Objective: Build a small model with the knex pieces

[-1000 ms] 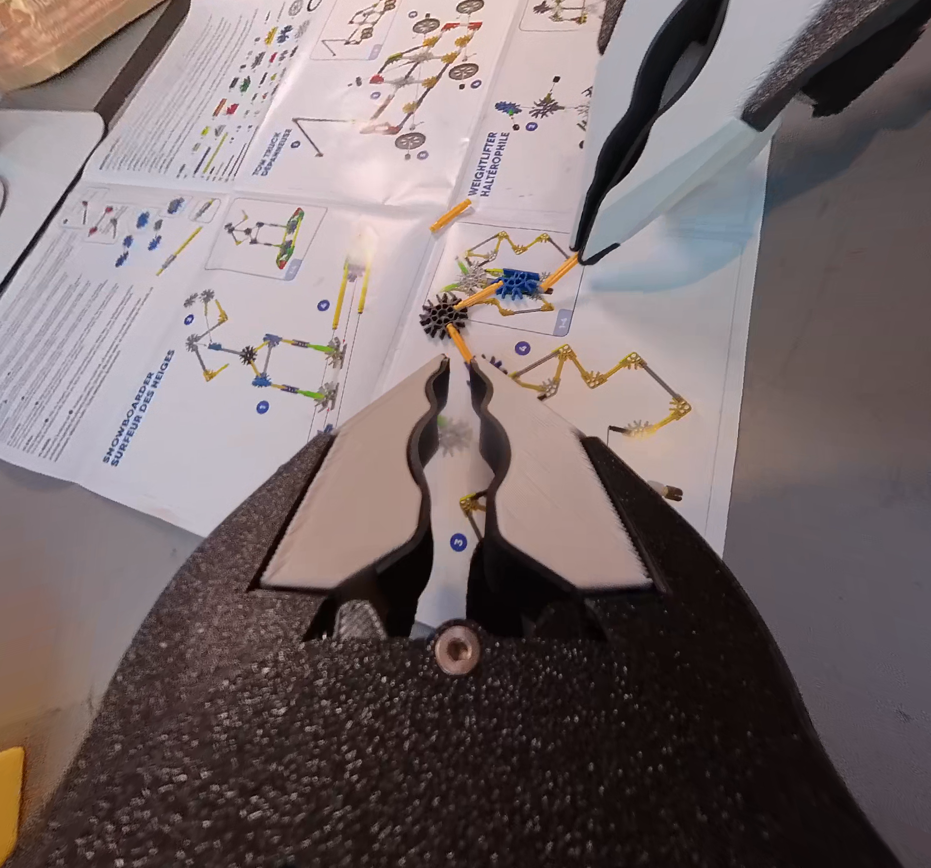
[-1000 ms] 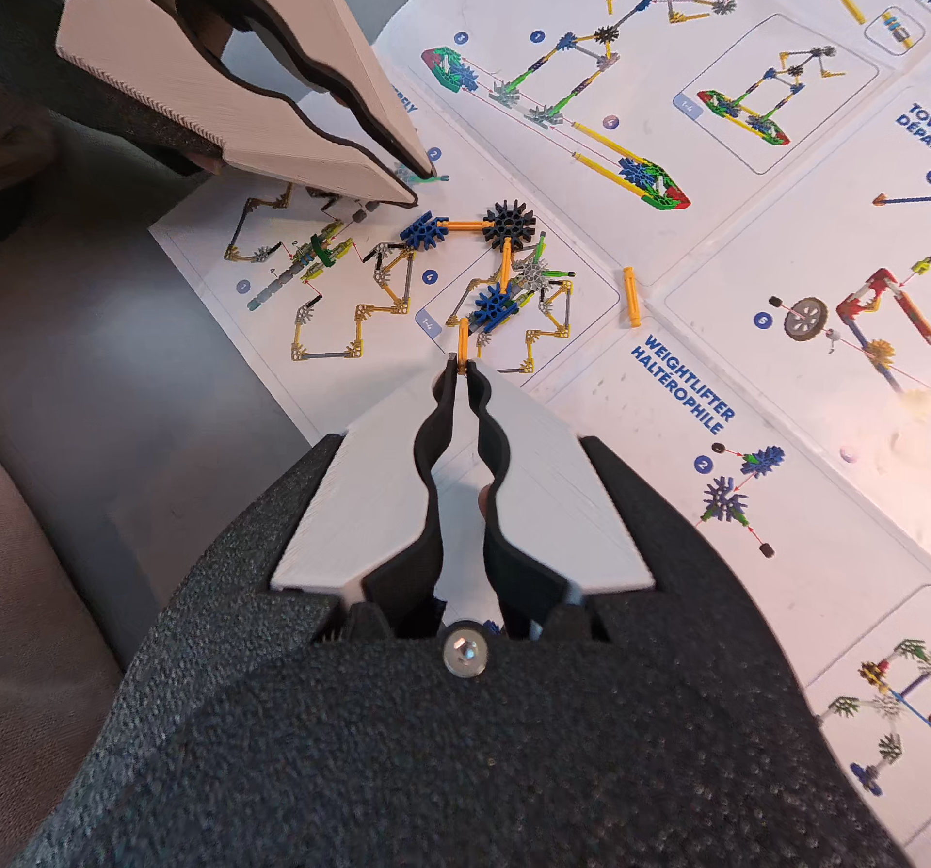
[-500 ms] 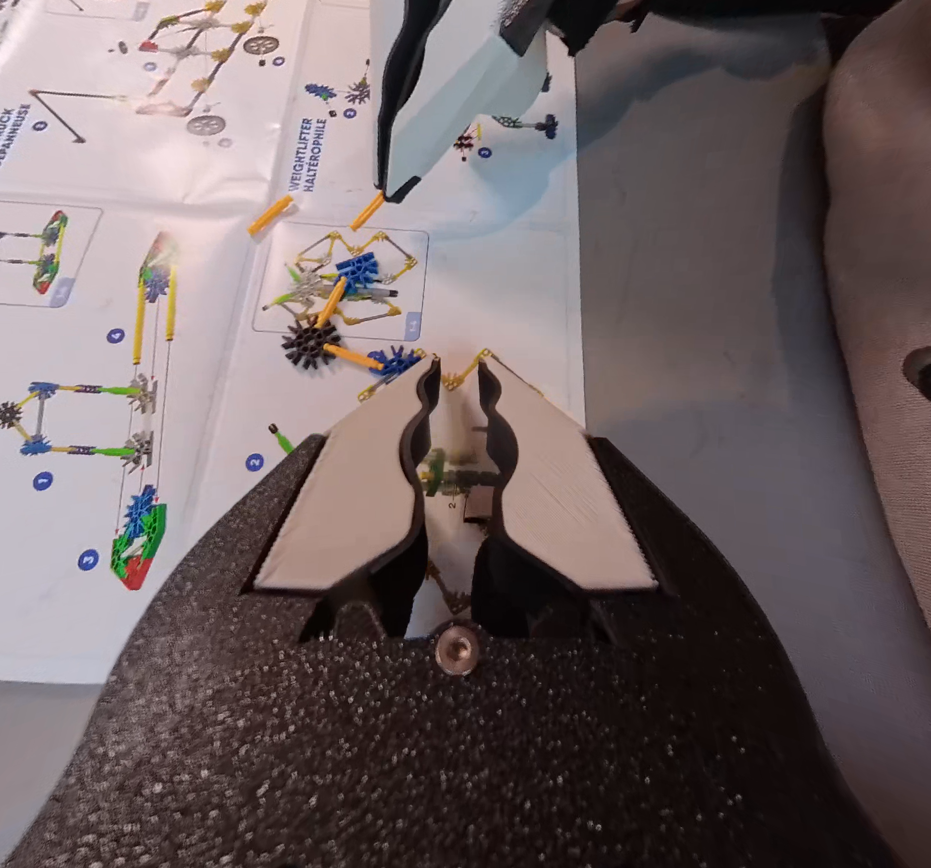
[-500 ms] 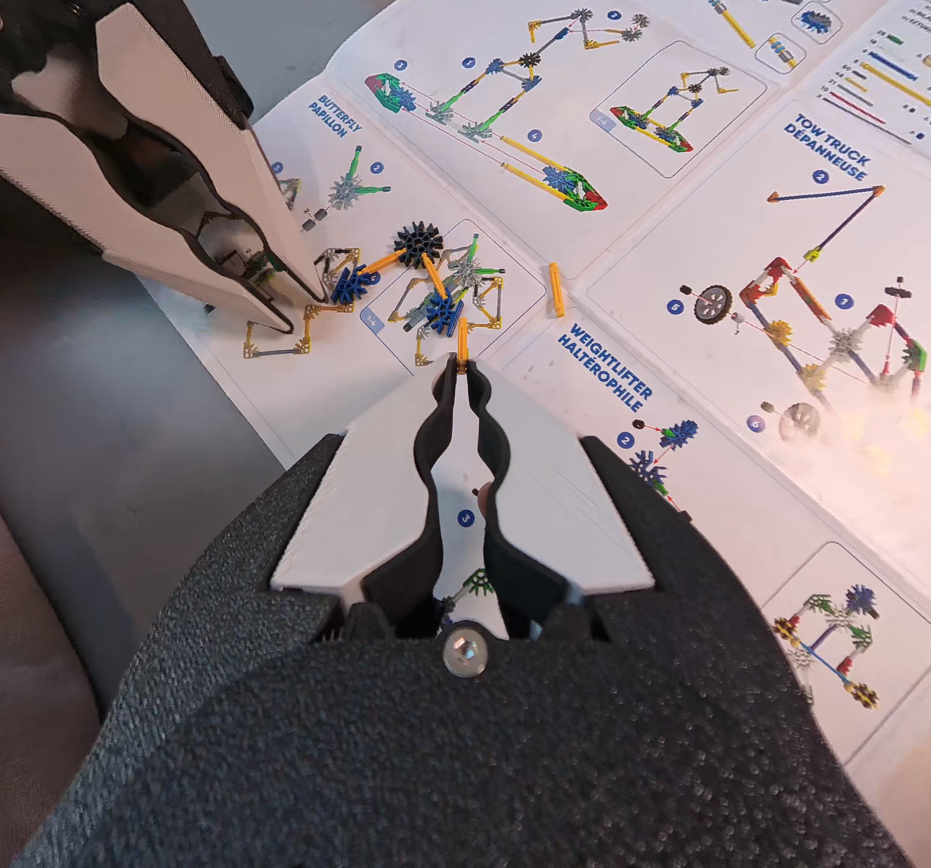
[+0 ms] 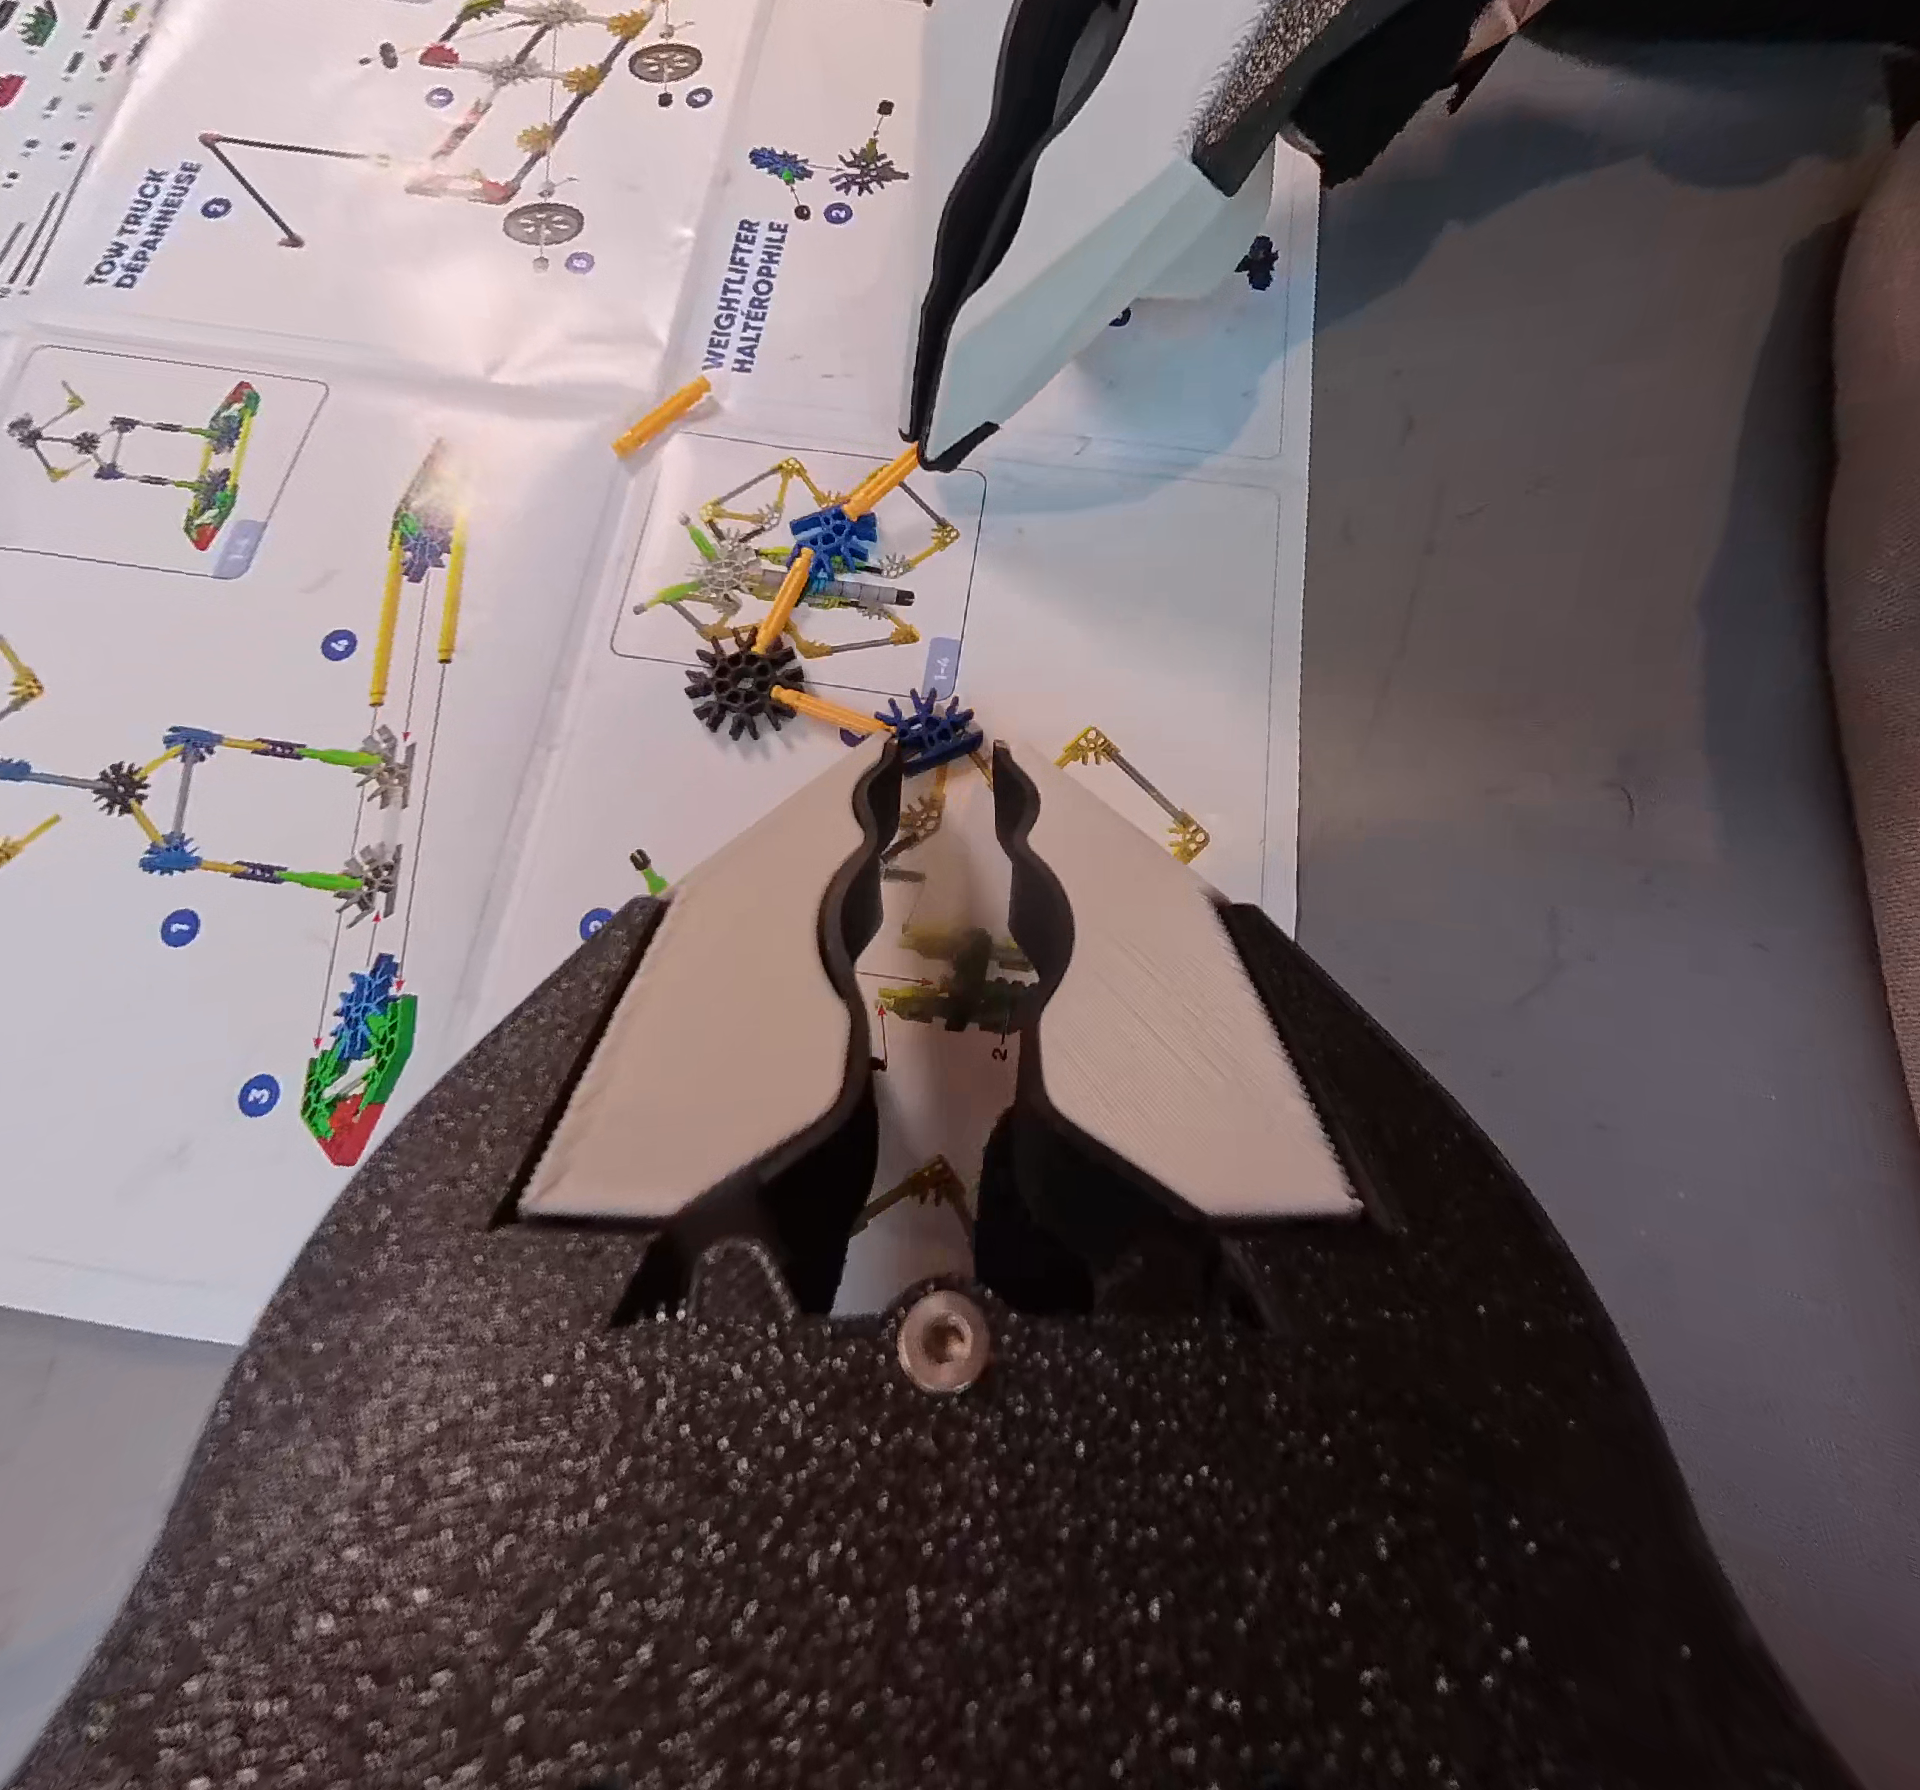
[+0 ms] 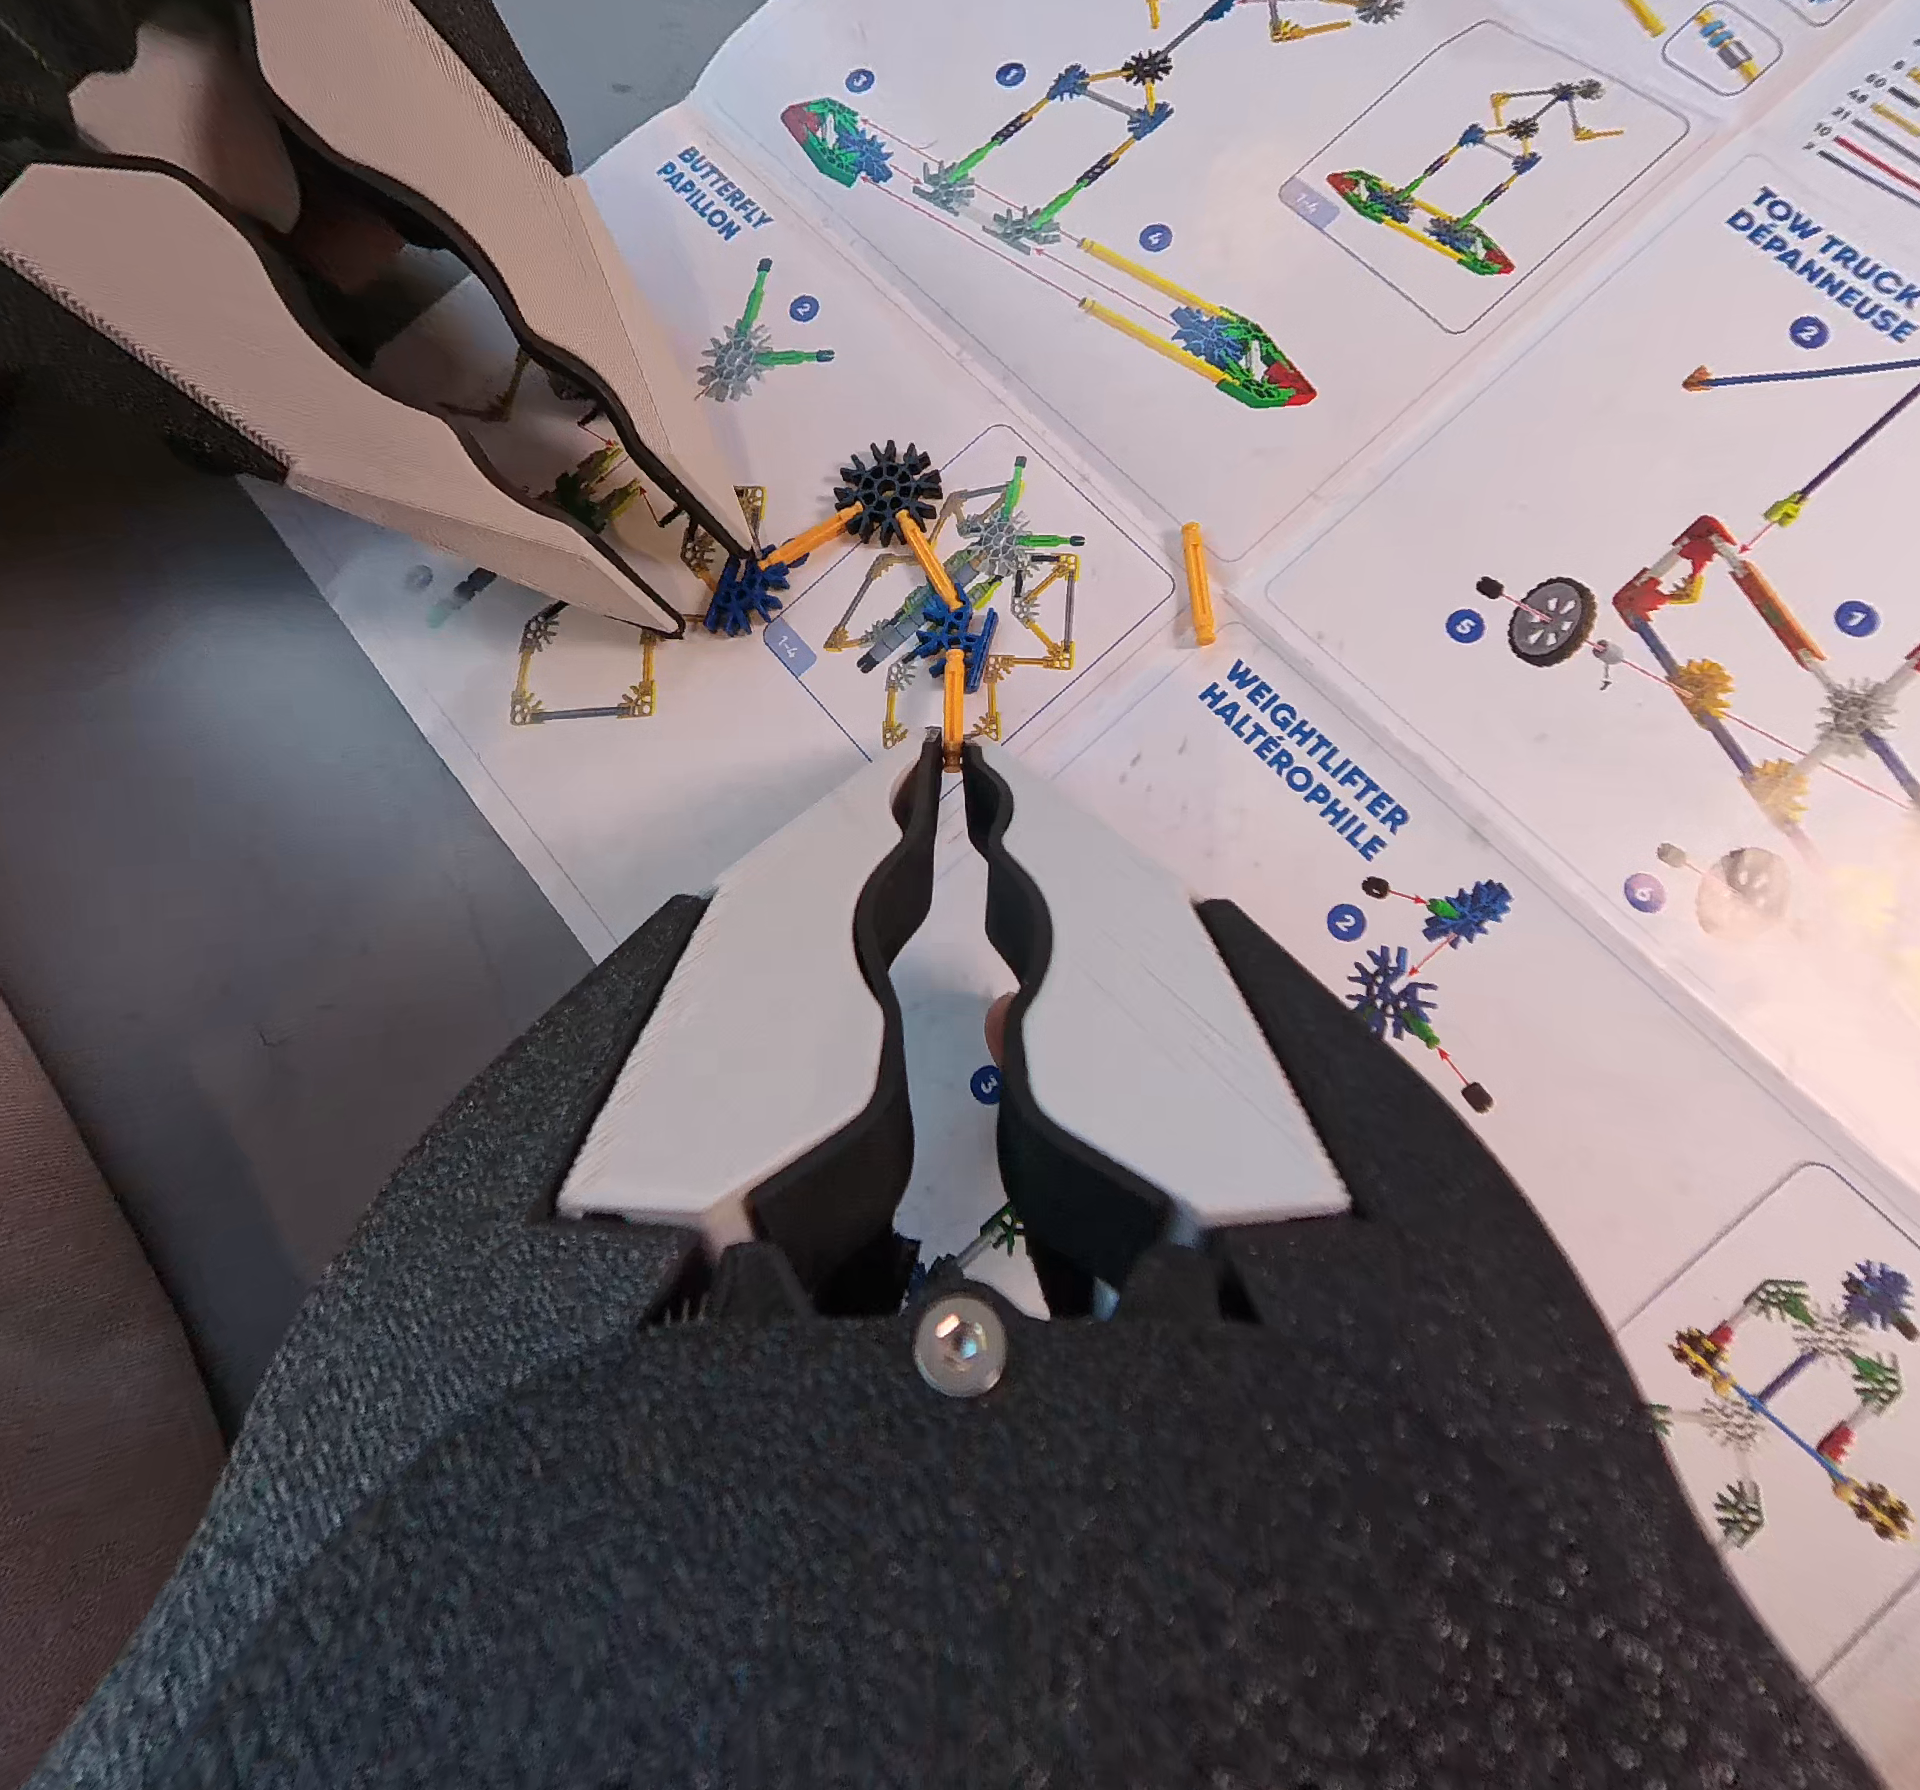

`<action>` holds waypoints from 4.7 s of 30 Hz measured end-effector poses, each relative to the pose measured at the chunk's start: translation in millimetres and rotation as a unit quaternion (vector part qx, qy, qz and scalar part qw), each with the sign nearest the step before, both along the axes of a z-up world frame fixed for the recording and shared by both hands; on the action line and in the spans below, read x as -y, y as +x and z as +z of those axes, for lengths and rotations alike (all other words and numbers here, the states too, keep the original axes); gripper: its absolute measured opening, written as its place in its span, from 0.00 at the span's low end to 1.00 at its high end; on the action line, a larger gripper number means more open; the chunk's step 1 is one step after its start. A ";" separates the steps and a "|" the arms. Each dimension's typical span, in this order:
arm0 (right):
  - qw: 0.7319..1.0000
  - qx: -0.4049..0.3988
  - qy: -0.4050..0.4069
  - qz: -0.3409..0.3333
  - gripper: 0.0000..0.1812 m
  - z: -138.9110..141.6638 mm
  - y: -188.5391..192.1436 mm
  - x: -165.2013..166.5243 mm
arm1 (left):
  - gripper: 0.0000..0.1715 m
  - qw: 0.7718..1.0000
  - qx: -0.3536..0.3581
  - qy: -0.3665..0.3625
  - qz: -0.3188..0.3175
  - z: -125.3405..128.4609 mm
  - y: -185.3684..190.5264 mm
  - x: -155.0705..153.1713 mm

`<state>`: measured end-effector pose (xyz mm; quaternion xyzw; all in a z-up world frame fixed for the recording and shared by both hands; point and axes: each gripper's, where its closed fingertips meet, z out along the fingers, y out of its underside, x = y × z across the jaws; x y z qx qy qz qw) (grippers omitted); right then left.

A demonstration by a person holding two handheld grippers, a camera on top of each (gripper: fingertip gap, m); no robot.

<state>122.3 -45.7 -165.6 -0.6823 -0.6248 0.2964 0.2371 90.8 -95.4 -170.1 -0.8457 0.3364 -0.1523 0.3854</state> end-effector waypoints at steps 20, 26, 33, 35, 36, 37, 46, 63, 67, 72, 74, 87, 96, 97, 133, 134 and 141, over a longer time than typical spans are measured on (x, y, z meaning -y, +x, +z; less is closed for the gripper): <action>0.998 0.037 0.039 0.039 0.00 0.2 -16.4 -0.6 | 0.10 1.000 -0.001 0.021 0.021 7.9 -4.7 -5.9; 0.995 0.069 0.039 0.060 0.00 -3.7 -16.1 -0.4 | 0.10 1.000 -0.008 0.006 0.030 1.0 -4.8 -6.7; 0.980 0.143 0.063 0.126 0.00 -6.0 -16.9 0.4 | 0.08 1.000 -0.007 0.004 0.029 0.6 -2.6 -6.1; 0.977 0.152 0.060 0.137 0.00 -6.1 -16.8 0.5 | 0.08 1.000 -0.007 0.004 0.029 0.7 -2.7 -6.1; 0.976 0.152 0.061 0.142 0.00 -6.0 -16.9 0.6 | 0.08 1.000 -0.008 0.003 0.029 0.6 -2.8 -6.1; 0.977 0.146 0.059 0.144 0.00 -5.7 -16.9 0.7 | 0.08 1.000 -0.008 0.004 0.029 0.6 -2.9 -6.0; 0.996 0.050 0.032 0.061 0.07 8.0 -21.5 -46.1 | 0.08 0.999 0.003 0.004 0.037 1.9 -8.1 -7.6; 0.989 0.038 -0.019 0.140 0.01 15.9 -19.0 41.3 | 0.09 0.999 0.008 0.039 0.031 14.3 -9.8 -8.8; 0.991 0.052 -0.036 0.119 0.01 3.0 -16.7 50.7 | 0.09 0.999 -0.013 0.022 0.029 4.8 -10.9 -6.6; 0.992 0.066 -0.039 0.097 0.01 -3.0 -14.7 47.1 | 0.09 0.999 -0.025 0.014 0.019 -1.4 -7.3 -4.3; 0.992 0.073 -0.040 0.091 0.01 -5.5 -13.7 46.1 | 0.09 0.999 -0.026 0.014 0.018 -1.6 -6.4 -4.2; 0.992 0.082 -0.047 0.088 0.03 -5.8 -11.3 51.1 | 0.08 1.000 -0.021 0.008 0.003 -2.0 1.1 -0.3; 0.993 0.062 -0.017 0.096 0.00 1.7 -19.5 50.6 | 0.08 1.000 -0.024 0.007 0.002 -2.0 1.2 0.5; 0.993 0.063 -0.017 0.097 0.00 1.0 -20.1 51.2 | 0.08 1.000 -0.024 0.007 0.002 -2.0 1.3 0.5; 0.992 0.081 0.011 0.094 0.00 -3.9 -24.6 51.5 | 0.07 1.000 -0.026 -0.001 0.003 -1.6 2.1 2.3; 0.991 0.090 0.014 0.099 0.00 -4.2 -24.7 51.5 | 0.07 1.000 -0.022 -0.003 0.004 -1.7 2.2 2.3; 0.971 0.163 0.063 0.162 0.00 -5.8 -24.7 51.5 | 0.07 1.000 -0.006 -0.011 0.007 -2.0 2.2 2.4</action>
